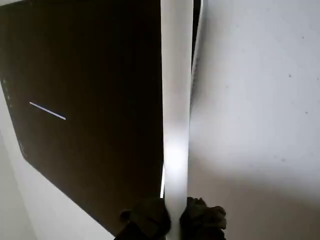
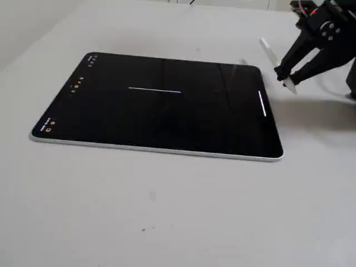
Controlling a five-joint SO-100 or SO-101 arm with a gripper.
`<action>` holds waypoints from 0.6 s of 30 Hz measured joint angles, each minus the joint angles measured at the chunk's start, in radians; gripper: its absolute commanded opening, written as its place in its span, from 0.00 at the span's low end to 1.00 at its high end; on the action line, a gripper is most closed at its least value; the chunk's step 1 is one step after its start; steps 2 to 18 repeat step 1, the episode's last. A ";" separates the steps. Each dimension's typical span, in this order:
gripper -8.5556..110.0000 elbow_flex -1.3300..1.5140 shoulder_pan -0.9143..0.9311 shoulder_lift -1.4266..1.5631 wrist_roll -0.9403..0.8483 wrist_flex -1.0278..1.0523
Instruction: Draw a line in the middle of the ipad using the apple pencil
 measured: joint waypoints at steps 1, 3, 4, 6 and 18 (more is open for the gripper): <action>0.07 0.000 0.000 0.000 0.000 0.000; 0.07 0.000 0.000 0.000 0.000 0.000; 0.07 0.000 0.000 0.000 0.000 0.000; 0.07 0.000 0.000 0.000 0.000 0.000; 0.07 0.000 0.000 0.000 0.000 0.000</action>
